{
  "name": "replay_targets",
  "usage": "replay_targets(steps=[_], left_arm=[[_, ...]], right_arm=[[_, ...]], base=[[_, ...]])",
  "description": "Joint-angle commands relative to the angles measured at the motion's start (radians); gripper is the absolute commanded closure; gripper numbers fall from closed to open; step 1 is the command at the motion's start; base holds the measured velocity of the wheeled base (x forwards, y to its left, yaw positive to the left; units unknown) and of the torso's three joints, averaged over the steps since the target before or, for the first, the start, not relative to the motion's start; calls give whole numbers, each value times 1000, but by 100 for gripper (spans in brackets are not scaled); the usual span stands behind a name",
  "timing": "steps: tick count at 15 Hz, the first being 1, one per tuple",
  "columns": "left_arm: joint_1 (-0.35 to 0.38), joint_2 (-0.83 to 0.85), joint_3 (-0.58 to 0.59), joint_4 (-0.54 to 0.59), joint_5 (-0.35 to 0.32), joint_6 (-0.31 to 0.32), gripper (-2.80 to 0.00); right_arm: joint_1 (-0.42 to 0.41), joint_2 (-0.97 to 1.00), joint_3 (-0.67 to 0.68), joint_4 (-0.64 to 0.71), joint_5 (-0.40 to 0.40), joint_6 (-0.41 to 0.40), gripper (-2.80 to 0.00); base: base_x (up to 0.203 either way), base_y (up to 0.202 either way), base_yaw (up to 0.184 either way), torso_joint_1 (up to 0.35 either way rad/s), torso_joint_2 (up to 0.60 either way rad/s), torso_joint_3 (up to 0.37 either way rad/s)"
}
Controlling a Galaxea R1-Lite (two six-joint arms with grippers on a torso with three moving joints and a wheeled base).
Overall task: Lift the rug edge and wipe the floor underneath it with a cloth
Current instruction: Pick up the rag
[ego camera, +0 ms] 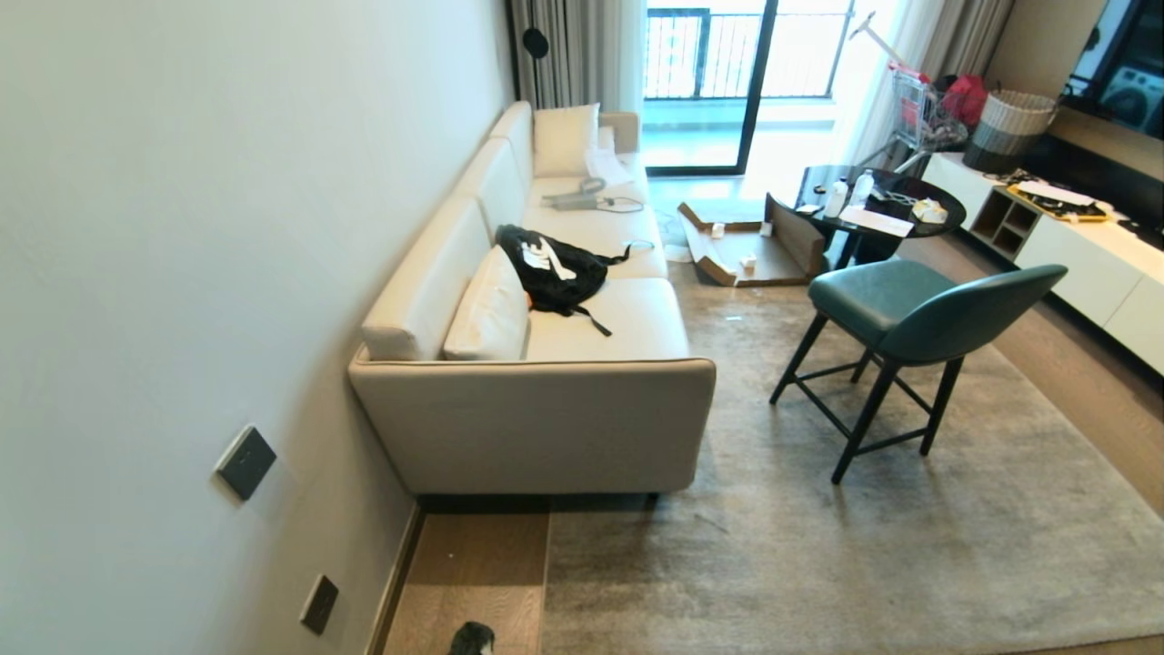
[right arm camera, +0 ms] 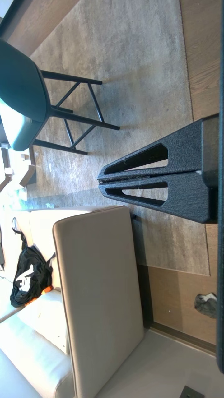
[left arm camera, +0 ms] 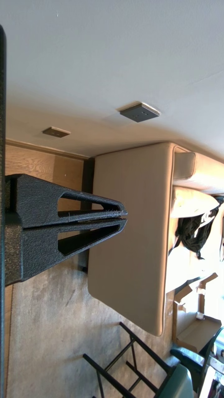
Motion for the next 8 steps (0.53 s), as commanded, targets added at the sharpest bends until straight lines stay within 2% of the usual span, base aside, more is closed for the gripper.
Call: replay_targets(steps=[1,8], left_arm=[[0,0,0,-1,1,-1,0],[0,0,0,-1,1,-1,0]], right_arm=[[0,1,0,-1,0,0,0],[0,1,0,-1,0,0,0]], base=[[0,0,0,0,0,0],[0,0,0,0,0,0]])
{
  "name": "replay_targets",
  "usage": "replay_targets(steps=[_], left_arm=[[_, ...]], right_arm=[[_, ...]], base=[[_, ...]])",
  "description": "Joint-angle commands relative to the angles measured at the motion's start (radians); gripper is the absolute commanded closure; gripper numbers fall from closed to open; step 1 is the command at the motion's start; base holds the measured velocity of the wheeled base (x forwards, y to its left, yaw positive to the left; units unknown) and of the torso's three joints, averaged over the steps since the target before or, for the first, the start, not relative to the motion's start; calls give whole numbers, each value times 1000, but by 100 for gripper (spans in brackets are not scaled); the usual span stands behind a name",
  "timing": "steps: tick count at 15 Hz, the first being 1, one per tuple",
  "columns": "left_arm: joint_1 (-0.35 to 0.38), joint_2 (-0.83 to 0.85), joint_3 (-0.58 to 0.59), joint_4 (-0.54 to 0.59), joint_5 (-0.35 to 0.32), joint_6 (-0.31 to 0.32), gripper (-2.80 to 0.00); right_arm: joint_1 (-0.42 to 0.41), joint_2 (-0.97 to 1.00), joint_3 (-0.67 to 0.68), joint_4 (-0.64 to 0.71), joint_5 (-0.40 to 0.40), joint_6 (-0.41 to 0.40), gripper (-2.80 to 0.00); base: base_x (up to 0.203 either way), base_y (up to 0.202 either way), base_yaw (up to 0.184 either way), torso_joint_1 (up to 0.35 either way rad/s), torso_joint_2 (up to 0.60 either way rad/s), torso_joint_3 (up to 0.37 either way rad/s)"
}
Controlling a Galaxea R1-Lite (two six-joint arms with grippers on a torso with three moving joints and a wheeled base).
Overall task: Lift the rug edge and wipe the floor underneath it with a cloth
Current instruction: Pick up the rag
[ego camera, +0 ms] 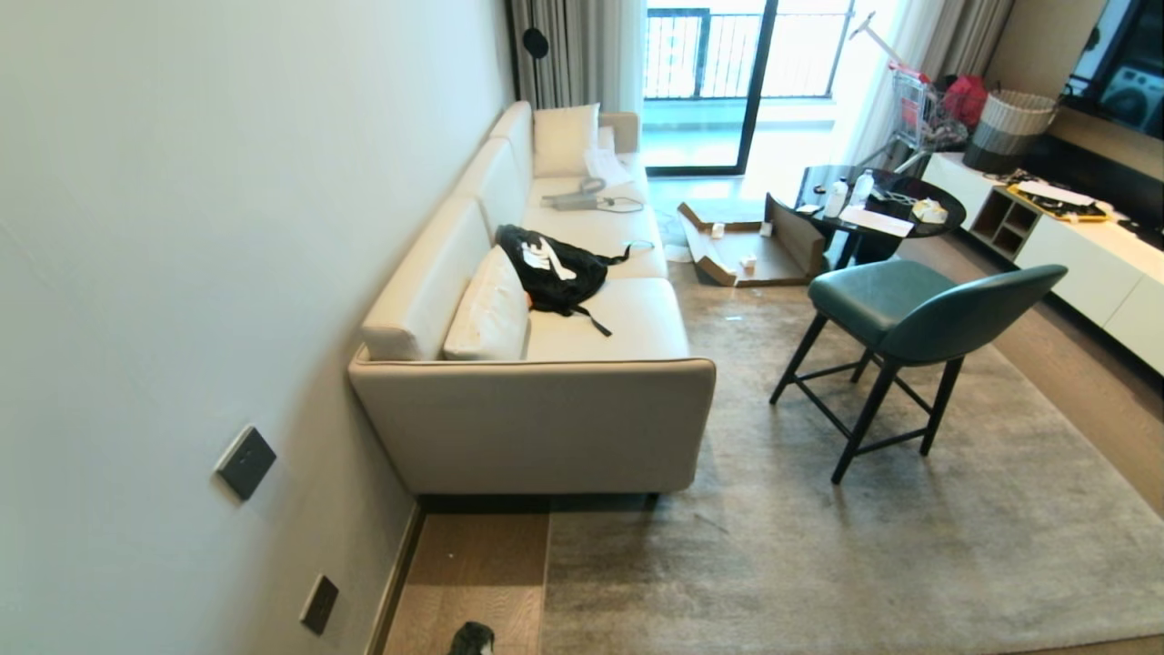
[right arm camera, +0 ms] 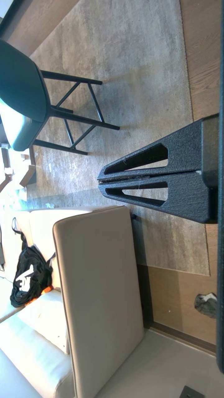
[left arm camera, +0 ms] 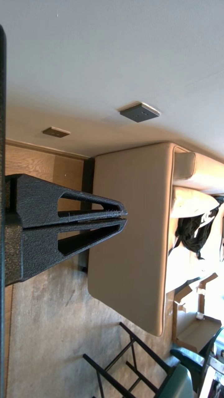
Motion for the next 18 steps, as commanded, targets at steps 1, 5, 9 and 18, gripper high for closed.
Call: replay_targets(steps=[1,5,9,18], left_arm=[[0,0,0,-1,0,-1,0],[0,0,0,-1,0,-1,0],[0,0,0,-1,0,-1,0],[0,0,0,-1,0,-1,0]], right_arm=[[0,1,0,-1,0,0,0],[0,1,0,-1,0,0,0],[0,1,0,-1,0,0,0],[0,1,0,0,0,0,0]], base=[[0,0,0,0,0,0],[0,0,0,0,0,0],[0,0,0,0,0,0],[0,0,0,0,0,0]])
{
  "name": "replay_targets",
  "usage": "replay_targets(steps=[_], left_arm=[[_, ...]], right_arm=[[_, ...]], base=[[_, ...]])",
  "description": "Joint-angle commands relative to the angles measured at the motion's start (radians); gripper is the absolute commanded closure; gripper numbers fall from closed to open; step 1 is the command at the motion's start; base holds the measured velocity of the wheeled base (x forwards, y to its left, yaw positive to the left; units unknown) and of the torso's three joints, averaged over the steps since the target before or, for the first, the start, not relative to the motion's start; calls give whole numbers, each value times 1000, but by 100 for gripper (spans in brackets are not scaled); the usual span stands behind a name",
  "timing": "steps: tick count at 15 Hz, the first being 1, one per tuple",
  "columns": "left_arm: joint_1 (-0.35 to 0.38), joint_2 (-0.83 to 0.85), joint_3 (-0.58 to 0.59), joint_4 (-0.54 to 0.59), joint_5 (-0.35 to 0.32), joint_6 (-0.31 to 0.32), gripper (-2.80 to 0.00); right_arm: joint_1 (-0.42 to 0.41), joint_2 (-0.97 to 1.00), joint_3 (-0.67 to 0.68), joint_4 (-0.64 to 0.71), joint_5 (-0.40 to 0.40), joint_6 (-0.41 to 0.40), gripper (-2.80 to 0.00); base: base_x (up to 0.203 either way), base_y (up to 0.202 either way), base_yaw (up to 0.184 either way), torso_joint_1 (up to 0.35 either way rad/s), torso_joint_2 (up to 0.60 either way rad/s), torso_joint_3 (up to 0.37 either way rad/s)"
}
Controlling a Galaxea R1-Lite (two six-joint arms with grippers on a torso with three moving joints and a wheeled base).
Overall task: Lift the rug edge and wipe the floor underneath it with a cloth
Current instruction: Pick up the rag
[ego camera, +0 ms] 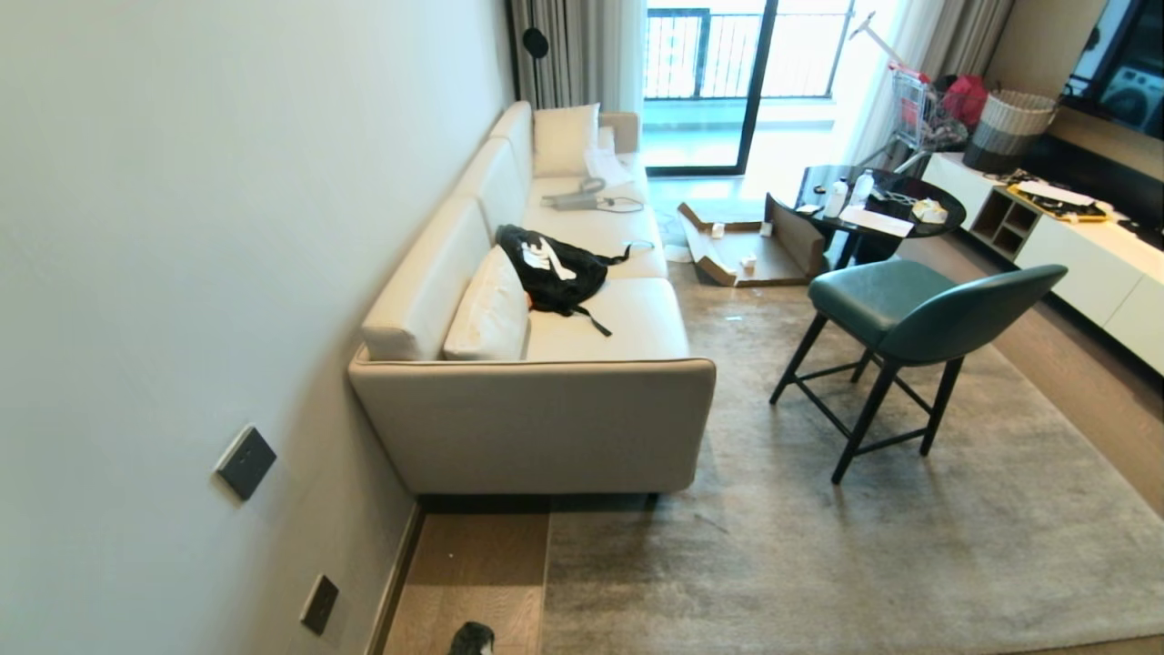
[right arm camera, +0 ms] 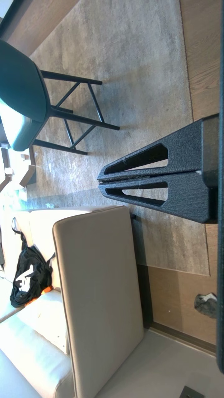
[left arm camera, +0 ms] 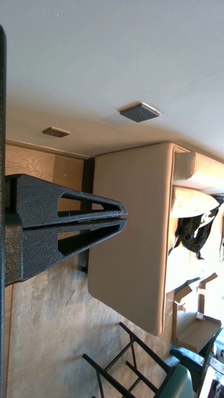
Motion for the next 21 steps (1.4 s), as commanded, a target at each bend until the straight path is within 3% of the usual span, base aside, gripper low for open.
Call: replay_targets(steps=[1,21], left_arm=[[0,0,0,-1,1,-1,0],[0,0,0,-1,1,-1,0]], right_arm=[[0,1,0,-1,0,0,0],[0,1,0,0,0,0,0]], base=[[0,0,0,0,0,0],[0,0,0,0,0,0]])
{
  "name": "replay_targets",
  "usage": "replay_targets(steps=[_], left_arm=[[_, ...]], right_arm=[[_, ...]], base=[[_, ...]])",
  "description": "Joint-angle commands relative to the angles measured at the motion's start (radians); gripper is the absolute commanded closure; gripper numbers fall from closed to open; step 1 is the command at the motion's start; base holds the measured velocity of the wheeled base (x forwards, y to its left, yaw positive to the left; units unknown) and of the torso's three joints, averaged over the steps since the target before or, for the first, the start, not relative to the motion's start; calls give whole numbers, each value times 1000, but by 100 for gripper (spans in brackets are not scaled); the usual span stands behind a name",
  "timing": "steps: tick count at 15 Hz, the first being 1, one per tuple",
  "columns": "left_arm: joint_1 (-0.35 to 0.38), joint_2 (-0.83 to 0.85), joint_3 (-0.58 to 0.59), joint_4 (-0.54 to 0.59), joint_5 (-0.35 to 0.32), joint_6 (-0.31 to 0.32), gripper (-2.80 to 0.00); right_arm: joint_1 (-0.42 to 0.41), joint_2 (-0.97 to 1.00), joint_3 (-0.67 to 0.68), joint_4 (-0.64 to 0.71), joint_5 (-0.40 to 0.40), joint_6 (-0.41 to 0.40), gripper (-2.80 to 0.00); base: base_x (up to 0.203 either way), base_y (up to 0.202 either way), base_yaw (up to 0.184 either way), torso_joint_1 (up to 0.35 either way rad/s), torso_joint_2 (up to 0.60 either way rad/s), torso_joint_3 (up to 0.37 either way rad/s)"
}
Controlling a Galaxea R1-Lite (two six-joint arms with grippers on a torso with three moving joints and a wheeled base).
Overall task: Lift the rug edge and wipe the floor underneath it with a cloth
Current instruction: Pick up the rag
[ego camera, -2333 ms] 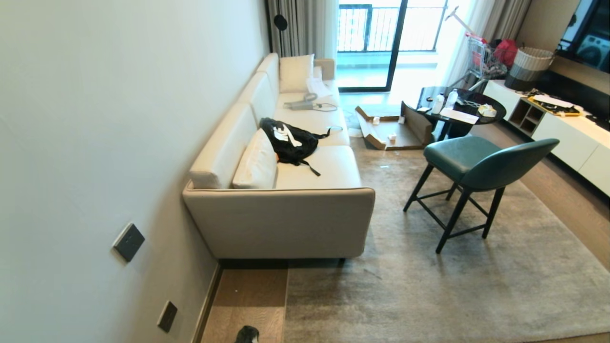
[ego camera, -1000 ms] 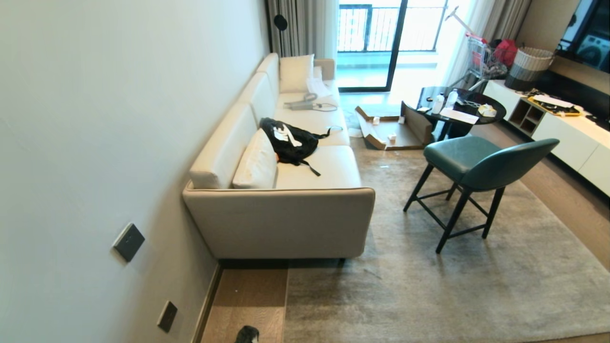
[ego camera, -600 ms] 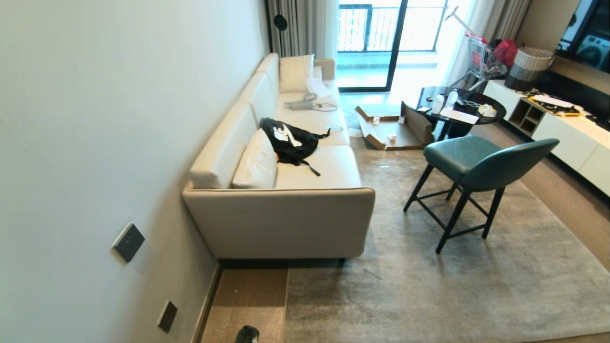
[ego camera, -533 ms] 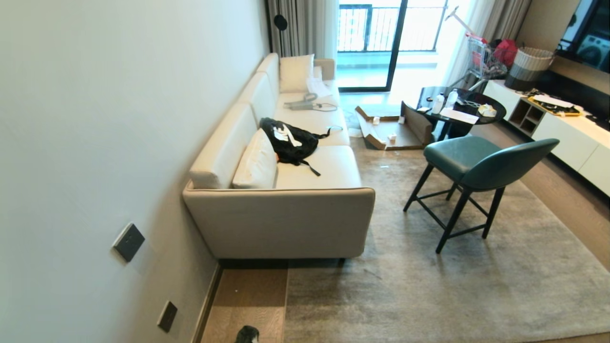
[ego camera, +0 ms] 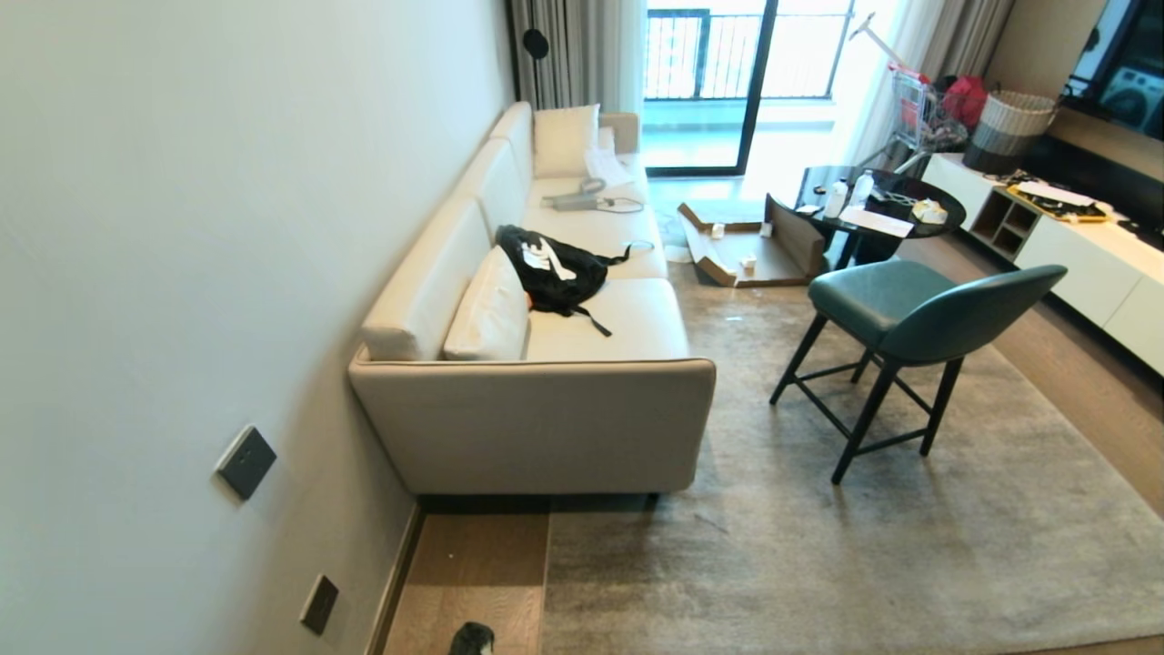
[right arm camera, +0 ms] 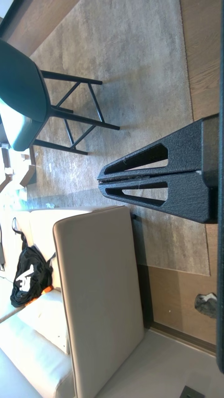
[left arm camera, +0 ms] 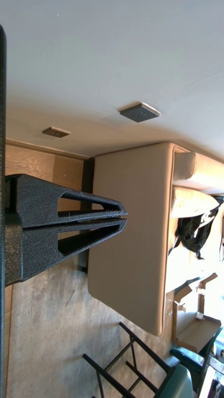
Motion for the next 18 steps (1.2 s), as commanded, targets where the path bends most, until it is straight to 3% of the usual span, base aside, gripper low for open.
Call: replay_targets(steps=[1,18], left_arm=[[0,0,0,0,1,-1,0],[0,0,0,0,1,-1,0]], right_arm=[[0,1,1,-1,0,0,0],[0,3,1,-1,0,1,0]], base=[[0,0,0,-121,268,156],[0,0,0,-129,316,181]])
